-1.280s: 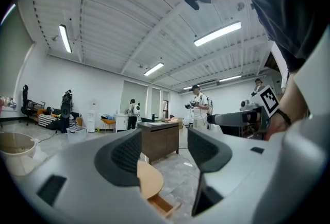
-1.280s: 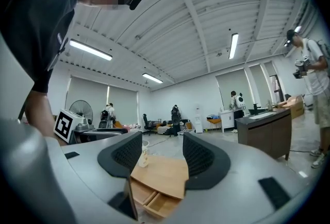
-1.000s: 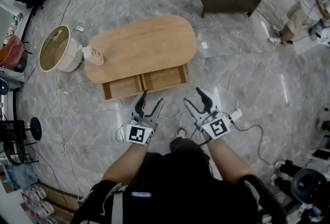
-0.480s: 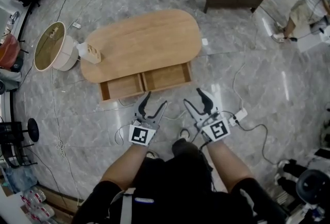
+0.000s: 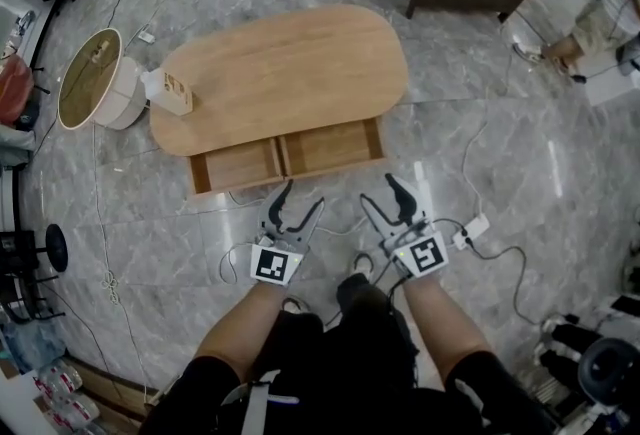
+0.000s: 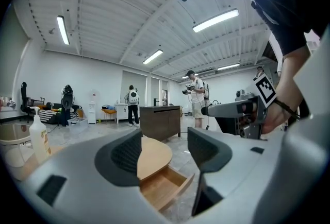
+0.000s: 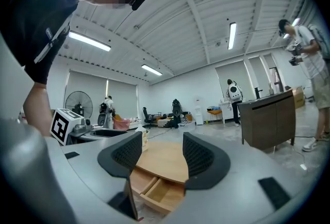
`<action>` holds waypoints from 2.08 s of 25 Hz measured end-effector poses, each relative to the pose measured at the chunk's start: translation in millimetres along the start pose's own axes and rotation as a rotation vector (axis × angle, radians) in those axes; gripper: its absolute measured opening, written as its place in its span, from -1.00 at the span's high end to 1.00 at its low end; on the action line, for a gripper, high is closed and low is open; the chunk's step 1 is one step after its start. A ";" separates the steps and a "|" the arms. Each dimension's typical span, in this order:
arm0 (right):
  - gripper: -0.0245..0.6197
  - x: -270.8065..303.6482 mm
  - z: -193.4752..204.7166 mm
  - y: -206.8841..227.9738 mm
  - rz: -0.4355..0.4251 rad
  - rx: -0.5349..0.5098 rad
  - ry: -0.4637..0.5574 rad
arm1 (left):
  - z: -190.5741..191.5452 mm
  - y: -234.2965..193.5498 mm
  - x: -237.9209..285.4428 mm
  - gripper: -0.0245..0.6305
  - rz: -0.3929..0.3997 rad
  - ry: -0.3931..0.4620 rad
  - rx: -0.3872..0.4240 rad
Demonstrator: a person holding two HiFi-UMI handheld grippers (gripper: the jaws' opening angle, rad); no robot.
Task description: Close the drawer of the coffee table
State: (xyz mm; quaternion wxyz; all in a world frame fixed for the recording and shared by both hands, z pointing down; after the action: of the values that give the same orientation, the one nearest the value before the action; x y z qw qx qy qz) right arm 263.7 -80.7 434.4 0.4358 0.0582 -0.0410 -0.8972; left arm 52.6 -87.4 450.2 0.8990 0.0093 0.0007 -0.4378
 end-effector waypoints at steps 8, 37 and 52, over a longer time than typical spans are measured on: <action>0.19 14.8 43.0 8.2 -0.025 -0.023 0.038 | 44.3 -2.2 5.5 0.13 0.030 0.021 0.073; 0.19 21.2 272.2 75.7 0.013 -0.096 0.068 | 273.1 -28.9 22.5 0.13 0.069 0.115 0.145; 0.19 22.0 345.9 77.3 -0.069 -0.138 -0.036 | 320.4 -21.6 30.1 0.13 0.116 0.111 0.155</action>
State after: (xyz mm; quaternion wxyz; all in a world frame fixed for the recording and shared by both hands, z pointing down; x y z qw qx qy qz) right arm 261.7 -137.8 784.9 0.4067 0.0131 0.0153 -0.9133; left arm 52.0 -130.1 769.9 0.9180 0.1032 0.0162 -0.3827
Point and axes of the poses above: the fingertips, and each gripper's own axes: x forward along the fingers, y to its right, z out of its underside, the point moved 7 cm from there along -x, backward along the fingers, and after that the axes turned 7 degrees about y, right-handed, at the moved point
